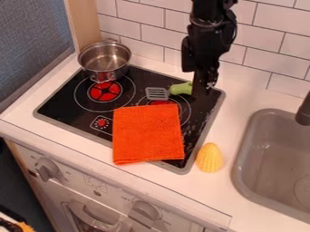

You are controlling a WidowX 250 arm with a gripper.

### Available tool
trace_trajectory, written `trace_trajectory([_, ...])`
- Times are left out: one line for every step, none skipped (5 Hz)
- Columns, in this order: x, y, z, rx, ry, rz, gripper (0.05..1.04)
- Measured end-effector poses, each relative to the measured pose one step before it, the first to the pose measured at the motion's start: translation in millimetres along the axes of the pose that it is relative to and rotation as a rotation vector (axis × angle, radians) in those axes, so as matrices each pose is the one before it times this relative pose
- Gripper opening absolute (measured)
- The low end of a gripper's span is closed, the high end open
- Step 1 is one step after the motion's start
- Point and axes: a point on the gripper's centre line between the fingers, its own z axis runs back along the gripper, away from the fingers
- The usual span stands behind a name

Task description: Moved yellow pear from right side to the burner to the top middle .

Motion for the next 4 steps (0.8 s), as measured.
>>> trace_trajectory([2.7, -21.79, 0.06, -0.0185, -0.0187, -0.0077, 1.001])
trace_trajectory([-2.26, -27.69, -6.18, -0.0313, 0.0094, -0.0265, 1.001])
trace_trajectory([-1.3, -25.25, -7.97, -0.0311, -0.0216, -0.0264, 1.001])
trace_trajectory([-0.83, -21.25, -15.93, -0.013, -0.0352, -0.0119, 1.001])
